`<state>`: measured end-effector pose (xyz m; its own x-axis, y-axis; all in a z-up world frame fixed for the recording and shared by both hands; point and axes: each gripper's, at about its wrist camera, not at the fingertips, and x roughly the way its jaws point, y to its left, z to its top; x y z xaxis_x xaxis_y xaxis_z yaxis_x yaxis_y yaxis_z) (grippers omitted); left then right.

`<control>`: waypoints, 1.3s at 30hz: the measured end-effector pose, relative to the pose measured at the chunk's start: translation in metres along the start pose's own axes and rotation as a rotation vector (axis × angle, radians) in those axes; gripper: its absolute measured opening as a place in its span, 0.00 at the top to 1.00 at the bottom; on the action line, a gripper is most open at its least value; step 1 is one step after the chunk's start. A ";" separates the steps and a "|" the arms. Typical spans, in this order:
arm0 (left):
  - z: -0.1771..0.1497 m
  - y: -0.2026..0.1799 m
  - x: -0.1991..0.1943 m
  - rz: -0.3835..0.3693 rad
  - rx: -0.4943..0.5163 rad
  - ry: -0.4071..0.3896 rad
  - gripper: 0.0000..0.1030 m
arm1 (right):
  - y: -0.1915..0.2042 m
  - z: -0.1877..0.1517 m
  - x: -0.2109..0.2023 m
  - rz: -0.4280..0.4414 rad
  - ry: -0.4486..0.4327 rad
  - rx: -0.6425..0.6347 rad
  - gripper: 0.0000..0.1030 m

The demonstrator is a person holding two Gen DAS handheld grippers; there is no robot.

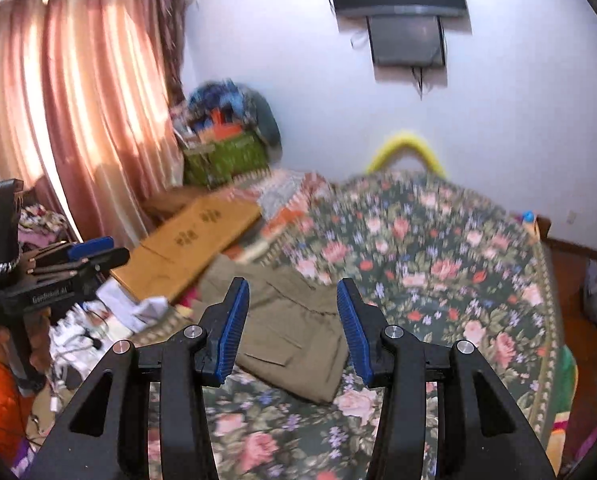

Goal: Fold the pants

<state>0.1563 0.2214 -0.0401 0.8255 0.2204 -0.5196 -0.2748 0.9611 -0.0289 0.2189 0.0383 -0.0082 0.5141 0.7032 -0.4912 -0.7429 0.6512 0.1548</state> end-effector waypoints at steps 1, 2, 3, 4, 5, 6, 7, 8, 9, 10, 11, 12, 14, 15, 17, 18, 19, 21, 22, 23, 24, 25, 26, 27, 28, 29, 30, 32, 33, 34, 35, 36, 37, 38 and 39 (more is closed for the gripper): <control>0.001 -0.004 -0.012 -0.004 0.004 -0.022 0.47 | 0.006 0.001 -0.013 0.002 -0.028 -0.008 0.59; 0.001 -0.010 -0.029 -0.008 0.008 -0.049 0.46 | 0.012 0.001 -0.025 0.002 -0.053 -0.016 0.59; 0.001 -0.015 -0.044 -0.012 0.011 -0.076 0.44 | 0.021 0.002 -0.041 0.005 -0.086 -0.030 0.59; 0.001 -0.019 -0.059 -0.015 0.014 -0.101 0.44 | 0.028 0.001 -0.055 0.006 -0.113 -0.041 0.59; -0.001 -0.025 -0.074 -0.015 0.019 -0.127 0.43 | 0.034 0.001 -0.066 0.009 -0.139 -0.048 0.59; -0.003 -0.029 -0.086 -0.019 0.022 -0.146 0.42 | 0.040 0.000 -0.078 0.010 -0.164 -0.055 0.59; -0.006 -0.033 -0.098 -0.024 0.022 -0.165 0.41 | 0.046 -0.002 -0.091 0.014 -0.191 -0.059 0.59; -0.010 -0.037 -0.111 -0.027 0.019 -0.183 0.40 | 0.053 -0.003 -0.103 0.021 -0.218 -0.065 0.59; -0.013 -0.040 -0.120 -0.028 0.015 -0.196 0.40 | 0.058 -0.005 -0.113 0.028 -0.241 -0.069 0.57; -0.017 -0.043 -0.132 -0.028 0.012 -0.212 0.40 | 0.065 -0.009 -0.126 0.035 -0.273 -0.073 0.51; -0.019 -0.045 -0.139 -0.029 0.010 -0.222 0.39 | 0.070 -0.012 -0.135 0.038 -0.297 -0.077 0.48; -0.021 -0.047 -0.148 -0.032 0.007 -0.235 0.38 | 0.073 -0.014 -0.141 0.037 -0.314 -0.081 0.46; -0.027 -0.051 -0.165 -0.041 0.004 -0.258 0.36 | 0.084 -0.021 -0.154 0.023 -0.345 -0.104 0.46; -0.030 -0.053 -0.173 -0.043 0.004 -0.271 0.34 | 0.088 -0.023 -0.158 0.016 -0.355 -0.113 0.46; -0.037 -0.056 -0.187 -0.037 0.003 -0.294 0.31 | 0.094 -0.028 -0.163 0.010 -0.369 -0.116 0.43; -0.040 -0.057 -0.193 -0.037 0.002 -0.304 0.29 | 0.095 -0.030 -0.164 0.013 -0.373 -0.111 0.35; -0.043 -0.058 -0.199 -0.039 -0.002 -0.313 0.27 | 0.095 -0.032 -0.165 0.016 -0.379 -0.101 0.28; -0.048 -0.058 -0.209 -0.050 -0.005 -0.323 0.17 | 0.096 -0.034 -0.166 0.009 -0.392 -0.090 0.26; -0.049 -0.059 -0.212 -0.051 -0.006 -0.327 0.14 | 0.098 -0.036 -0.167 0.004 -0.394 -0.091 0.24; -0.051 -0.059 -0.215 -0.047 -0.006 -0.333 0.09 | 0.099 -0.039 -0.170 -0.002 -0.395 -0.092 0.22; -0.053 -0.059 -0.218 -0.042 -0.004 -0.338 0.05 | 0.101 -0.040 -0.169 -0.005 -0.396 -0.093 0.18; -0.054 -0.060 -0.220 -0.035 -0.001 -0.343 0.03 | 0.102 -0.041 -0.173 -0.007 -0.400 -0.093 0.16; -0.056 -0.061 -0.222 -0.034 0.000 -0.346 0.02 | 0.104 -0.041 -0.174 -0.011 -0.401 -0.093 0.15; -0.058 -0.061 -0.223 -0.034 -0.001 -0.347 0.02 | 0.105 -0.042 -0.174 -0.015 -0.403 -0.094 0.13; -0.059 -0.061 -0.224 -0.035 -0.003 -0.347 0.02 | 0.106 -0.042 -0.175 -0.021 -0.406 -0.094 0.09; -0.059 -0.061 -0.224 -0.039 -0.007 -0.347 0.01 | 0.107 -0.042 -0.175 -0.025 -0.409 -0.093 0.07; -0.060 -0.060 -0.224 -0.041 -0.011 -0.347 0.00 | 0.107 -0.044 -0.176 -0.029 -0.411 -0.092 0.03; -0.061 -0.061 -0.223 -0.038 -0.016 -0.347 0.00 | 0.109 -0.046 -0.178 -0.038 -0.416 -0.094 0.01; -0.061 -0.061 -0.223 -0.036 -0.015 -0.348 0.00 | 0.110 -0.046 -0.178 -0.043 -0.418 -0.096 0.01; -0.061 -0.063 -0.223 -0.034 -0.013 -0.347 0.00 | 0.111 -0.049 -0.179 -0.051 -0.419 -0.098 0.01; -0.061 -0.063 -0.223 -0.033 -0.011 -0.347 0.00 | 0.111 -0.049 -0.179 -0.059 -0.419 -0.099 0.01; -0.062 -0.063 -0.223 -0.032 -0.009 -0.347 0.00 | 0.111 -0.049 -0.179 -0.062 -0.418 -0.100 0.01; -0.062 -0.063 -0.222 -0.031 -0.008 -0.347 0.00 | 0.111 -0.049 -0.179 -0.062 -0.416 -0.099 0.01; -0.062 -0.064 -0.222 -0.029 -0.007 -0.347 0.00 | 0.110 -0.049 -0.179 -0.060 -0.415 -0.096 0.01; -0.063 -0.065 -0.223 -0.030 -0.007 -0.348 0.00 | 0.110 -0.048 -0.179 -0.059 -0.414 -0.094 0.01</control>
<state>-0.0409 0.0989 0.0237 0.9514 0.2373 -0.1963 -0.2507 0.9670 -0.0459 0.0245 -0.0296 0.0556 0.6710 0.7335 -0.1081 -0.7335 0.6780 0.0482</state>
